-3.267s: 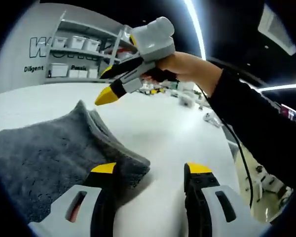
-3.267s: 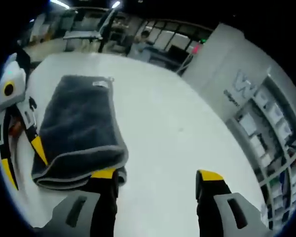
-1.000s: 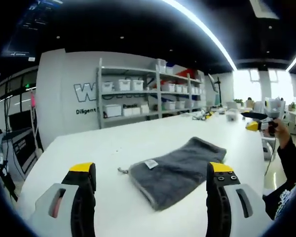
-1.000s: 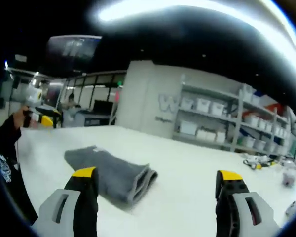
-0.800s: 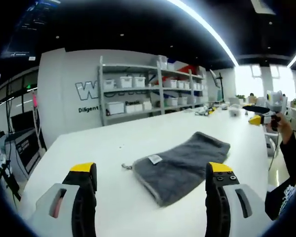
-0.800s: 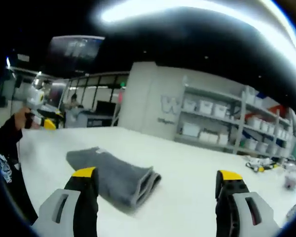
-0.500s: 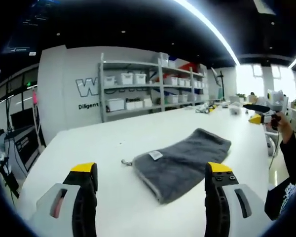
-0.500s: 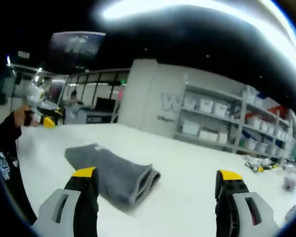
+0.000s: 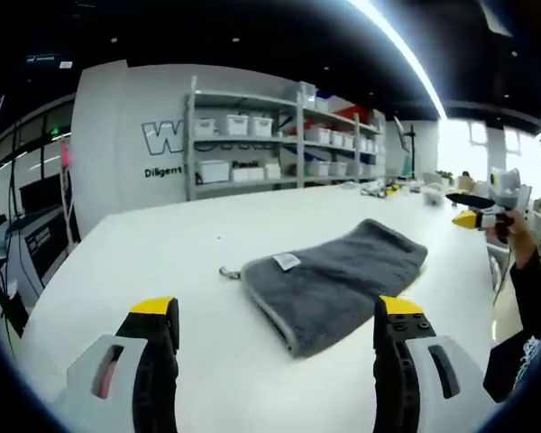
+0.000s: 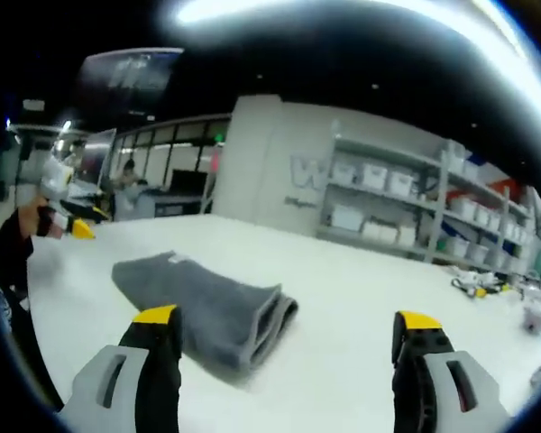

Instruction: Open the folded towel by lifting each exposed corner and separating the folded layers until the towel lies flat within the target outline without major curled edges

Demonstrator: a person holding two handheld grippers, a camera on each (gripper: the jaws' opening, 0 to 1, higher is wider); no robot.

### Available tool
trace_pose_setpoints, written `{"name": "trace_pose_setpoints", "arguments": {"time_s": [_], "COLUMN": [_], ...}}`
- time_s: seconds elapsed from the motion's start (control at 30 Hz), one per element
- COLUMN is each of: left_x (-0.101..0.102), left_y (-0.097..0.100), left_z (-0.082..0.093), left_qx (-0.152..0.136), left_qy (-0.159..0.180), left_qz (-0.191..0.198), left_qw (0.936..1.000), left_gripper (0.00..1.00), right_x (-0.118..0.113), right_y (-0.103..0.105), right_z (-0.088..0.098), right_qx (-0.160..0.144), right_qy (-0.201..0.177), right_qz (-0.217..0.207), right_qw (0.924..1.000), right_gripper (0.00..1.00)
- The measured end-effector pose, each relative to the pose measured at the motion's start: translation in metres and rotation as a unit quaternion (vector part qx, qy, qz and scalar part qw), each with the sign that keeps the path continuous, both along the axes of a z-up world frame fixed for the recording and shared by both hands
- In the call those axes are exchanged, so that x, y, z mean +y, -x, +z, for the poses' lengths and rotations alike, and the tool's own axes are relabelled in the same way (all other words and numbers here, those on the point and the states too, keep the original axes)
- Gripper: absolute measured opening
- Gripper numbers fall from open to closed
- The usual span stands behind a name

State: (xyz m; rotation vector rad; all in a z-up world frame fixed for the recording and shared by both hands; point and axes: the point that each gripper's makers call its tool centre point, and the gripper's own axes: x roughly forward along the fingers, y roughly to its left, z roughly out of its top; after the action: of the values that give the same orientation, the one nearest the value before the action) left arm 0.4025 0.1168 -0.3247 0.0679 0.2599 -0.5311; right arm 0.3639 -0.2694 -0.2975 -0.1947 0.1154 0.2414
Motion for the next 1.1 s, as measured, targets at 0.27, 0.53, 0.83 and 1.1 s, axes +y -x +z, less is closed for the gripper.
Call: {"name": "trace_pose_setpoints", "arguments": {"time_s": [0.27, 0.53, 0.83, 1.1], "left_x": [0.002, -0.002, -0.017, -0.014], "left_y": [-0.003, -0.001, -0.004, -0.013], "left_z": [0.001, -0.003, -0.027, -0.037], "left_qx": [0.001, 0.001, 0.030, 0.049], "left_qy": [0.001, -0.009, -0.017, 0.005], "left_qz": [0.002, 0.002, -0.022, -0.010], "left_qw": [1.0000, 1.0000, 0.9992, 0.9988], "left_gripper": [0.81, 0.86, 0.78, 0.75], "right_x": [-0.003, -0.003, 0.002, 0.003], "right_y": [-0.005, -0.007, -0.006, -0.014], "right_z": [-0.004, -0.010, -0.019, -0.036], "right_qx": [0.007, 0.012, 0.023, 0.036], "right_qy": [0.013, 0.021, 0.019, 0.008], "right_qz": [-0.010, -0.015, -0.010, -0.010], "right_qw": [0.9998, 0.9996, 0.9995, 0.9993], "right_gripper": [0.99, 0.98, 0.97, 0.94]}}
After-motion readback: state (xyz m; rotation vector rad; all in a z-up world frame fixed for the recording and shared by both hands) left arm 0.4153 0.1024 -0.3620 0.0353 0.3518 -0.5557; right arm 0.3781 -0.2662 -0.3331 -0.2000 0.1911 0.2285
